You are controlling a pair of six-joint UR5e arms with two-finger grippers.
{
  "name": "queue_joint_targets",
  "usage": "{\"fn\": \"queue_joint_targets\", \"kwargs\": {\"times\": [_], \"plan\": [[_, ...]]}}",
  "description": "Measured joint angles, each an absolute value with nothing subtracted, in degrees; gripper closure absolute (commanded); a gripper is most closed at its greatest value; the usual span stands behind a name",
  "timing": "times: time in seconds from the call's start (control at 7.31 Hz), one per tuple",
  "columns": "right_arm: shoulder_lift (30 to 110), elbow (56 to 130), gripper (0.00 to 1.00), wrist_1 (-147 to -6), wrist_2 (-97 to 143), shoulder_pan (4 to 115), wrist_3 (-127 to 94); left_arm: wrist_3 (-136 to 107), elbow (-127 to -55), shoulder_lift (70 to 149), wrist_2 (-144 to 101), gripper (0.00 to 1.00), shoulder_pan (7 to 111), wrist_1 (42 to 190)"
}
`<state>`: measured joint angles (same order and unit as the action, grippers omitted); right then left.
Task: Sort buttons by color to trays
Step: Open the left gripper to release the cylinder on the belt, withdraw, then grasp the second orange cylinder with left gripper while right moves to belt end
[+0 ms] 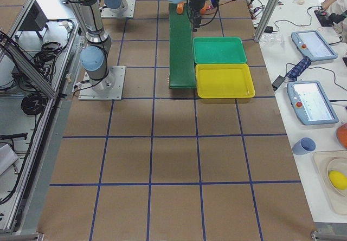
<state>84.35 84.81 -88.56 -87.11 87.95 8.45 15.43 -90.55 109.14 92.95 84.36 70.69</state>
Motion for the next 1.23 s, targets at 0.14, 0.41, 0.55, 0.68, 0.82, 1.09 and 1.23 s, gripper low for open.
{"fn": "queue_joint_targets", "kwargs": {"times": [0.14,0.41,0.55,0.68,0.82,1.09,1.23], "plan": [[84.3,84.7,0.00,-88.4,-87.2,88.1,8.6,15.1,-89.4,111.3,94.9,0.00,84.3,68.7],[84.3,83.9,0.00,-88.1,-87.3,88.6,8.6,14.7,-88.5,116.1,95.5,0.00,84.3,61.6],[84.2,83.8,0.00,-87.2,-87.4,88.6,8.3,14.4,-87.8,118.2,95.0,0.00,84.3,58.1],[84.0,83.7,0.00,-85.1,-87.6,88.7,8.2,13.7,-86.4,120.6,94.5,0.00,84.3,55.8],[84.0,83.8,0.00,-83.0,-87.7,88.7,8.1,12.7,-85.2,122.8,93.3,0.00,84.3,54.8],[82.8,84.7,0.00,-83.7,-87.3,88.9,8.0,11.6,-84.6,125.2,90.5,0.00,83.5,54.7],[81.0,85.3,0.00,-84.2,-87.3,89.1,8.6,11.8,-84.8,125.8,89.7,0.00,82.7,54.9]]}}
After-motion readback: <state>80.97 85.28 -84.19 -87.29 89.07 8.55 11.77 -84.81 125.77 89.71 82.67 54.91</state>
